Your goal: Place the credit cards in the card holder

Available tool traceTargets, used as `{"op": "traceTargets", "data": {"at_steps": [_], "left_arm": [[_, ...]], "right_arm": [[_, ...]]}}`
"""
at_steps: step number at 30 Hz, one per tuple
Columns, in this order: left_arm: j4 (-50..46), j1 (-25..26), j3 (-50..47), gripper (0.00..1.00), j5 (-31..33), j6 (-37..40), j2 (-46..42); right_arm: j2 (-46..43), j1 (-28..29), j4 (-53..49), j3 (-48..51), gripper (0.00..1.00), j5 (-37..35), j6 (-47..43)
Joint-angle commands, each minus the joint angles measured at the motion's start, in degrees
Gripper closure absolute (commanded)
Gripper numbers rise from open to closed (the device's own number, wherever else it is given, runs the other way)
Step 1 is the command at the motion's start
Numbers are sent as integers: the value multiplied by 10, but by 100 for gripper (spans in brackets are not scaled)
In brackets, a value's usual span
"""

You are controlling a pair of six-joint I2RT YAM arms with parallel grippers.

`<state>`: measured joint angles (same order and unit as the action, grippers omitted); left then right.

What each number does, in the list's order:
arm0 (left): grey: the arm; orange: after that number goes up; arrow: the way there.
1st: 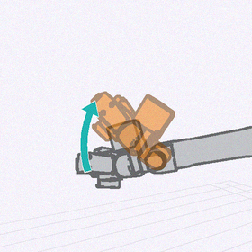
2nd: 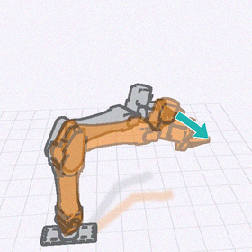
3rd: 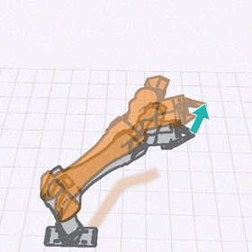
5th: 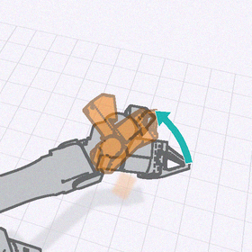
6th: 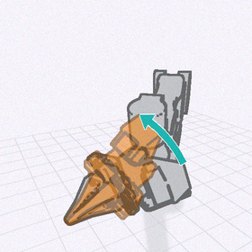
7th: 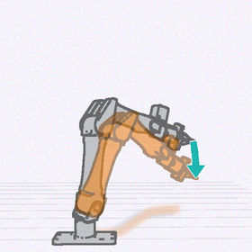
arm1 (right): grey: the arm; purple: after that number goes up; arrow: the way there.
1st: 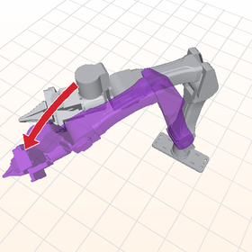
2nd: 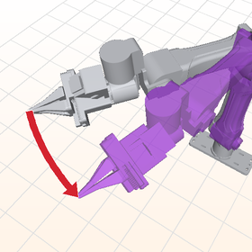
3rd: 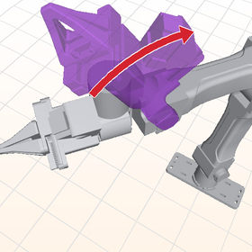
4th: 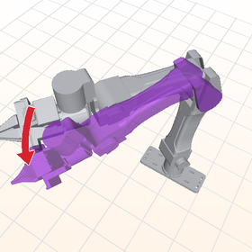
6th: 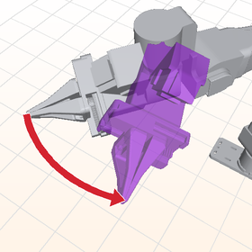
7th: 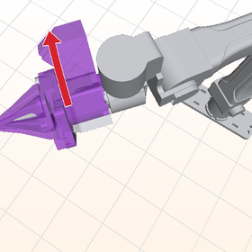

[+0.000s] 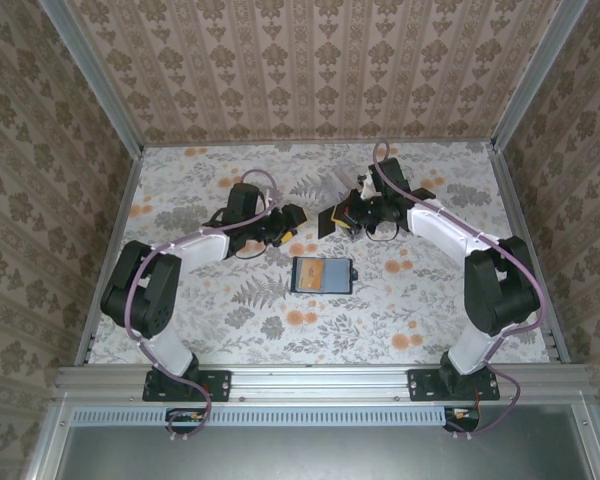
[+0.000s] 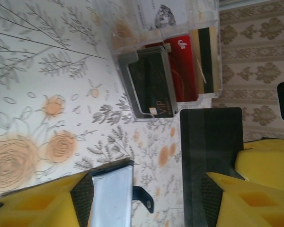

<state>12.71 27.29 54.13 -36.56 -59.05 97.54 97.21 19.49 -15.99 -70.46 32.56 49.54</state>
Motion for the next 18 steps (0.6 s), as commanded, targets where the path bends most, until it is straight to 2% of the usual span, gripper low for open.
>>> {"op": "traceTargets", "data": {"at_steps": [1, 3, 8, 18], "left_arm": [[63, -2, 23, 36, -51, -42, 14], [82, -2, 23, 37, -60, -55, 21], [103, -2, 25, 47, -66, -70, 30], [157, -4, 14, 73, -89, -112, 32]], "right_arm": [[-19, -1, 62, 14, 100, 53, 36], [-16, -1, 72, 17, 100, 61, 43], [-6, -1, 81, 19, 100, 76, 46], [21, -2, 63, 6, 100, 81, 52]]}}
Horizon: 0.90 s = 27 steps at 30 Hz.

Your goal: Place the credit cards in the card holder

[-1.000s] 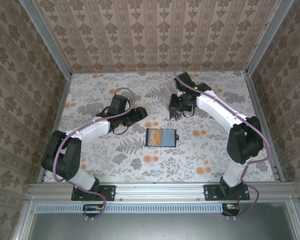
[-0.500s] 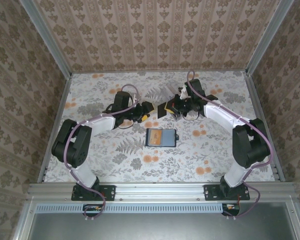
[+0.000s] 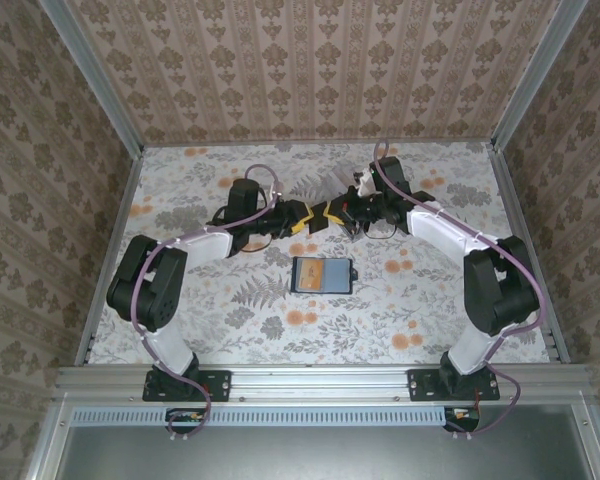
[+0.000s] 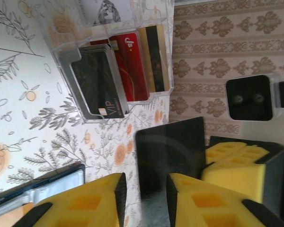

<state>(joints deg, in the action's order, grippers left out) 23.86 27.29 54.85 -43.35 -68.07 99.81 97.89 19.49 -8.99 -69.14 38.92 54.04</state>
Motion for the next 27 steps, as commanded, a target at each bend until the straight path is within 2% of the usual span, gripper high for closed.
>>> {"op": "traceTargets", "data": {"at_steps": [1, 5, 8, 15, 18, 22, 27], "left_arm": [[59, -5, 5, 78, -24, -34, 10], [103, -7, -5, 94, -31, -90, 19], [116, -8, -11, 100, -31, -121, 27], [115, -8, -23, 100, -26, -175, 33], [103, -7, -30, 100, -20, -202, 29], [75, -7, -35, 100, -15, -223, 18], [43, -8, -47, 100, -7, -226, 3]], "right_arm": [[18, -2, -13, -9, 100, 16, 11], [39, -3, -44, -22, 100, 12, 28], [52, -4, -20, -18, 100, 26, 61], [54, -4, -16, -21, 95, 26, 84], [52, -4, -49, -26, 85, 10, 71], [47, -5, -74, -20, 77, -15, 59], [38, -5, -88, -13, 74, -32, 46]]}}
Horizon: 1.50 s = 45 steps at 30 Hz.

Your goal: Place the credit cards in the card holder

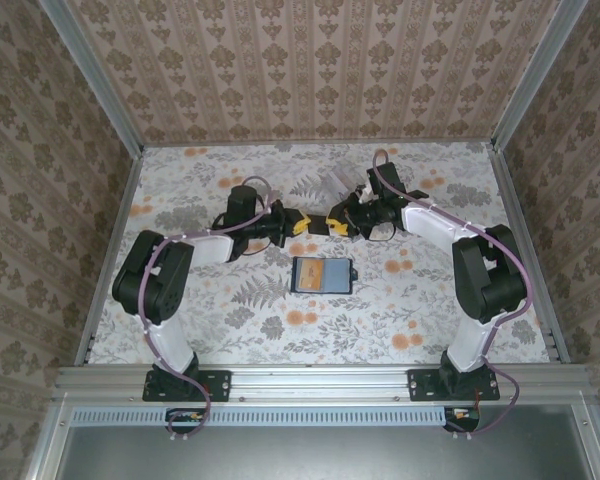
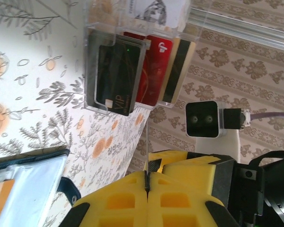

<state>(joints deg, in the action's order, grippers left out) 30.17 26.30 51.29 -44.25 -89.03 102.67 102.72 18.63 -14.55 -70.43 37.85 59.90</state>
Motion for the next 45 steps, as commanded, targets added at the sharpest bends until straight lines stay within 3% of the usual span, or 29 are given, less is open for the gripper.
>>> {"op": "traceTargets", "data": {"at_steps": [1, 10, 13, 17, 23, 27, 33, 38, 45], "left_arm": [[-23, 2, -17, 100, 5, -18, -29], [-77, -13, -38, 100, 23, 13, -59], [-163, -10, -23, 100, 44, 107, -91], [-295, 14, -3, 100, 123, 292, -148], [-330, 32, -37, 100, 169, 384, -183], [-258, 59, -67, 100, 149, 387, -162], [-216, 103, -90, 100, 196, 394, -146], [-207, 110, -86, 100, 208, 399, -129], [-184, 113, -87, 100, 205, 394, -105]], "right_arm": [[-14, 4, -37, 1, 74, -24, -17], [-49, 8, -70, 21, 74, -67, -62], [-67, 16, -92, 30, 79, -94, -85], [-74, 45, -140, 31, 88, -142, -121], [-60, 104, -160, 41, 92, -205, -130], [-33, 127, -177, 40, 95, -225, -134], [-16, 129, -203, 50, 96, -279, -141], [-10, 125, -240, 50, 96, -335, -155], [-10, 116, -251, 61, 96, -362, -164]]}}
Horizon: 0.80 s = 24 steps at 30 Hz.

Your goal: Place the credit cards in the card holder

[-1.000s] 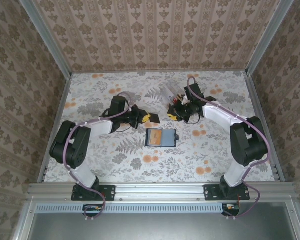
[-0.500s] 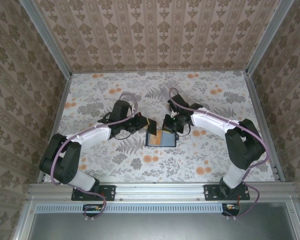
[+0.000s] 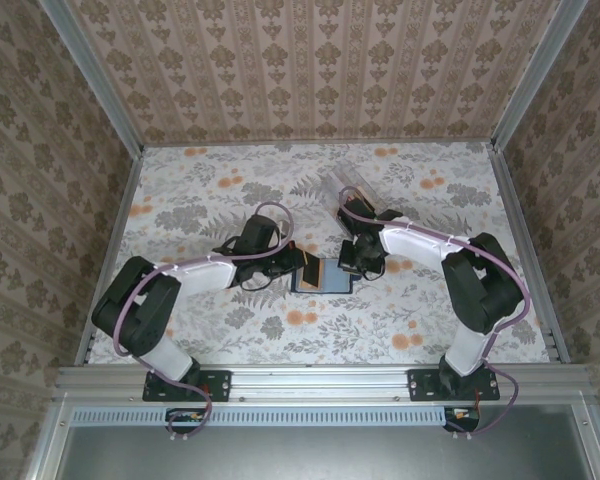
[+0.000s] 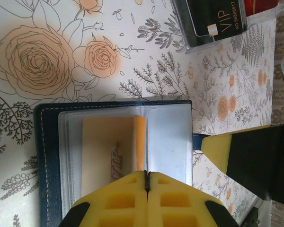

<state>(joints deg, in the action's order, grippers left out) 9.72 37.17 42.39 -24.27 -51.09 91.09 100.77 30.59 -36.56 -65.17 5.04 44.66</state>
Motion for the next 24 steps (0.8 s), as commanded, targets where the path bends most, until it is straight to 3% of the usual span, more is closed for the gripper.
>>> {"op": "traceTargets", "data": {"at_steps": [1, 24], "left_arm": [[23, 4, 3, 100, 4, 14, 14], [99, 23, -23, 100, 11, -5, 64]], "right_arm": [[11, -5, -31, 9, 96, -35, -12], [46, -13, 13, 57, 98, -32, -4]]}}
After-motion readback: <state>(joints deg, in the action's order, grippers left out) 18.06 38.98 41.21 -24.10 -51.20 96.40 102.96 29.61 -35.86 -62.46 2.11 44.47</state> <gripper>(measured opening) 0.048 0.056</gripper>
